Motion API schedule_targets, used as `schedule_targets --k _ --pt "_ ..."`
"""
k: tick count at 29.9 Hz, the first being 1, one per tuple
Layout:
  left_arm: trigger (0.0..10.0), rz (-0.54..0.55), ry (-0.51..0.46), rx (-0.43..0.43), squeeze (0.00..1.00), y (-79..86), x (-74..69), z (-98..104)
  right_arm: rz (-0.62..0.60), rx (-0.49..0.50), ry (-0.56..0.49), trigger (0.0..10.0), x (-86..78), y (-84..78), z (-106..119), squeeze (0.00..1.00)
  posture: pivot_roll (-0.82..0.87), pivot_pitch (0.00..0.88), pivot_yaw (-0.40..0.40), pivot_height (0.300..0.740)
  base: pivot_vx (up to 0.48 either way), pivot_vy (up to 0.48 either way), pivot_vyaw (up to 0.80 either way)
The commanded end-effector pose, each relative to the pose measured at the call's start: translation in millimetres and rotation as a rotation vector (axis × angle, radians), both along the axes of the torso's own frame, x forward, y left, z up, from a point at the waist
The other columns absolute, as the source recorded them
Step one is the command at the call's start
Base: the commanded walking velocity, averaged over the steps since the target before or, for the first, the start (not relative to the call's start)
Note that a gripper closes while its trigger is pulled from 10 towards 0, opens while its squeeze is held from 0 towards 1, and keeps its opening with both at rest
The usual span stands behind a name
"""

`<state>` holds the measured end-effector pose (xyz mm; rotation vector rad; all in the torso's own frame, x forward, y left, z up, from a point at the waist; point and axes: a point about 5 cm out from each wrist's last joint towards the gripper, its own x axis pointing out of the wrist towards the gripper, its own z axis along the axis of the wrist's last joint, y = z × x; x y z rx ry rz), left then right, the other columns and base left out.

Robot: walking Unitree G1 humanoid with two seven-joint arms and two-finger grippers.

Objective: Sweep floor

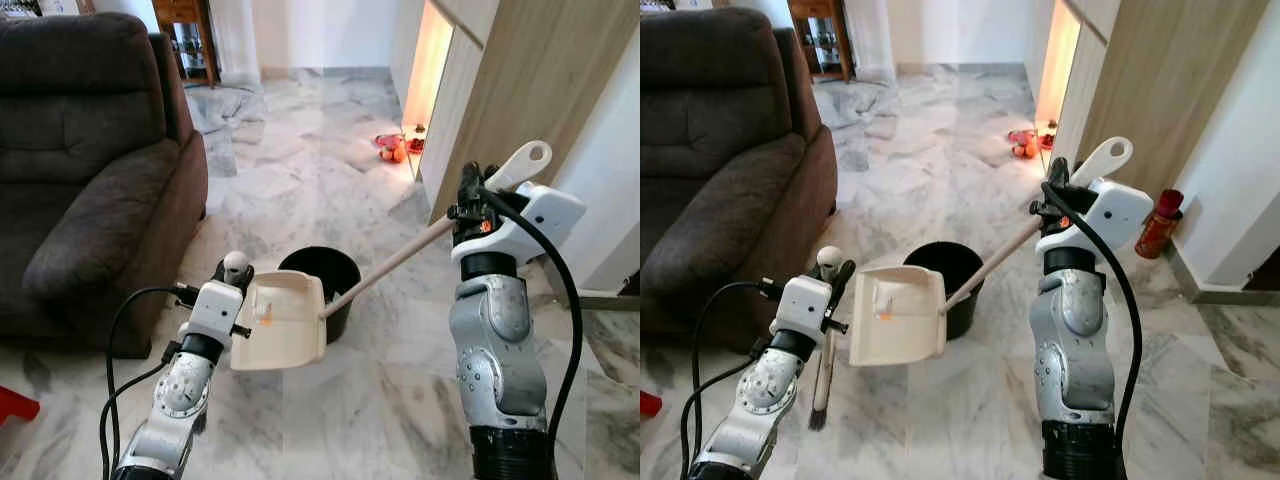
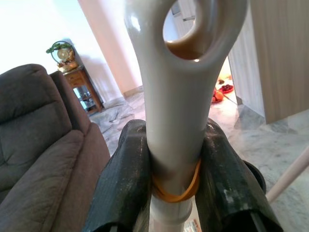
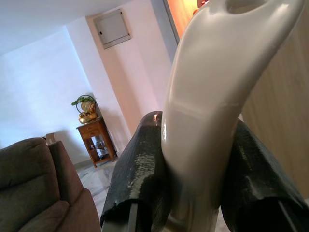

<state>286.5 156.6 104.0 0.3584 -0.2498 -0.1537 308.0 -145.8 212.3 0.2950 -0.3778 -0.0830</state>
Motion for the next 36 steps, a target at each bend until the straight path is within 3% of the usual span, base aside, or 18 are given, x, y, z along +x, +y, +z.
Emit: schedule_targets --k 1,36 --pt "10.0 -0.002 -0.05 0.023 0.0 0.1 2.5 9.0 0.004 0.026 -0.086 10.0 -1.1 2.6 17.0 0.0 0.15 0.0 0.02 0.74 0.416 0.0 0.0" --pt "10.0 0.0 -0.083 0.022 0.0 0.9 4.9 16.3 0.03 0.035 -0.1 10.0 2.8 10.3 19.5 0.0 0.17 0.0 0.016 0.74 0.42 0.0 0.0"
